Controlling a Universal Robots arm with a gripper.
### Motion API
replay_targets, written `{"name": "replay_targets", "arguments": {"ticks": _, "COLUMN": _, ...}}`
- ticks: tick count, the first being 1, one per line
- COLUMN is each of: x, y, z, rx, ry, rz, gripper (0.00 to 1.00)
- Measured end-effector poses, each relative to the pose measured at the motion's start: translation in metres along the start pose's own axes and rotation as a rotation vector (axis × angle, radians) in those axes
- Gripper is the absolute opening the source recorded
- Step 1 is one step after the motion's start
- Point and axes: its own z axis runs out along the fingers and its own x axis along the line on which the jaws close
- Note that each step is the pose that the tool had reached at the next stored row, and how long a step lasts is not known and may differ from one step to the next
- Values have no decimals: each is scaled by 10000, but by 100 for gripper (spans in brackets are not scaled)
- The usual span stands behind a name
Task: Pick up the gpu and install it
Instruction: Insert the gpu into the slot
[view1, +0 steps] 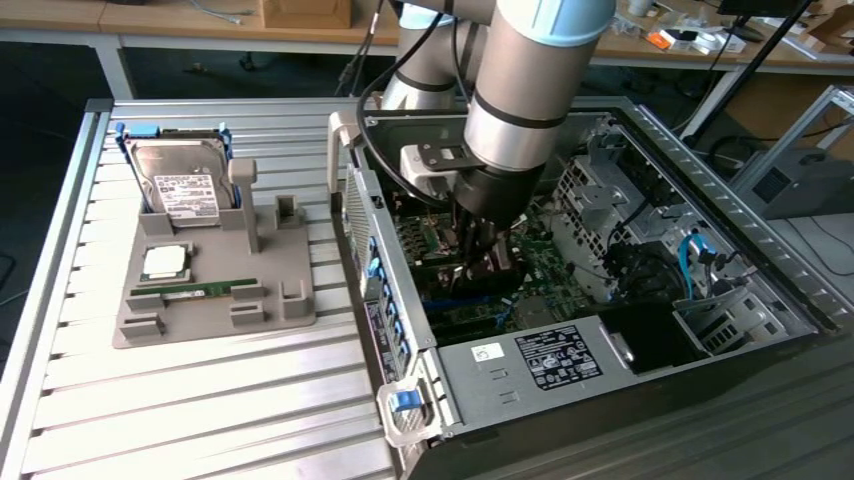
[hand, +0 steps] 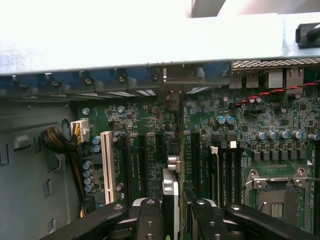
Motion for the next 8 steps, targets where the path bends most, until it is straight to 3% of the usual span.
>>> {"name": "replay_targets", "arguments": {"ticks": 8, "x": -3, "y": -1, "z": 15, "rx": -2, "ry": -22, "rz": 8, "gripper": 27}}
